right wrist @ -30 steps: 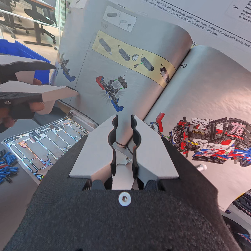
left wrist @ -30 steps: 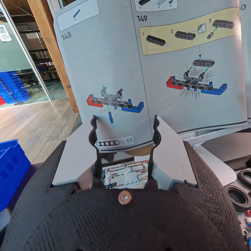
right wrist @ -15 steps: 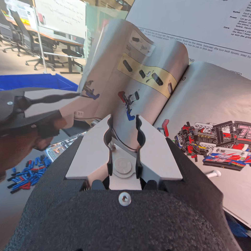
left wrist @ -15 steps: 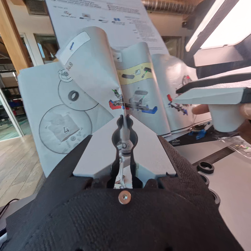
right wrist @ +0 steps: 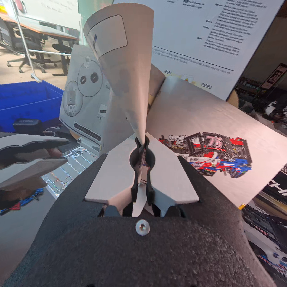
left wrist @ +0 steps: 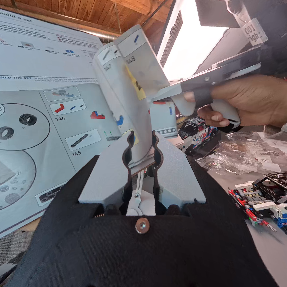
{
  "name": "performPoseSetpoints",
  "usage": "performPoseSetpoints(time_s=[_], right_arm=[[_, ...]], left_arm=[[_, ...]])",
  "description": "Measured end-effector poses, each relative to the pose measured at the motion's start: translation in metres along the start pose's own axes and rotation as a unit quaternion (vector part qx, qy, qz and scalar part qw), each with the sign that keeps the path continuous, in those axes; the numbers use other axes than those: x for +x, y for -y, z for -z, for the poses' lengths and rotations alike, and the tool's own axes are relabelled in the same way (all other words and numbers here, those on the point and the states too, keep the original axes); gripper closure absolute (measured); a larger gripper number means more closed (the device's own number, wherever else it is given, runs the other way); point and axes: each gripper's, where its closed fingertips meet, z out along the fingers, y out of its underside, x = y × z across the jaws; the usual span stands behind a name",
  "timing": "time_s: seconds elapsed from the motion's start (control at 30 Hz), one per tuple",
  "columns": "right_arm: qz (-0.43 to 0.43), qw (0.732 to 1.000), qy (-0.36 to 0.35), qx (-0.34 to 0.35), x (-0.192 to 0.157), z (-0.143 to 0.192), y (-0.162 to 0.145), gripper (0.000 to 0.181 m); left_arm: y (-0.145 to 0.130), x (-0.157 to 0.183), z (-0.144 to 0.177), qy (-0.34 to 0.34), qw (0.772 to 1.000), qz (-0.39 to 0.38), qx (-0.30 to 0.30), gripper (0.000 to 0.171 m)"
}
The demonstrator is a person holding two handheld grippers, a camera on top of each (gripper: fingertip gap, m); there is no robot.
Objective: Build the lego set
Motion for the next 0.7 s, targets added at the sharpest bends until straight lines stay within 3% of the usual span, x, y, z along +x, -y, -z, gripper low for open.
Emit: performPoseSetpoints(time_s=[0.23,0.33,0.53,0.7], right_arm=[[-0.025,0.992,-0.112,-0.043,0.101,0.029,-0.040,0.176],[-0.061,0.989,-0.106,-0.077,0.117,0.022,-0.072,0.169],[-0.134,0.985,-0.086,-0.068,0.128,0.015,-0.100,0.158],[-0.182,0.972,-0.141,-0.050,0.166,0.032,-0.118,0.153]], left_arm=[[-0.034,-0.012,-0.004,0.015,0.996,0.003,-0.084,0.150],[-0.042,-0.002,-0.015,0.003,0.994,0.007,-0.105,0.148],[-0.058,0.016,-0.038,-0.013,0.989,-0.003,-0.149,0.148],[-0.067,0.020,-0.058,-0.015,0.984,0.004,-0.180,0.148]])
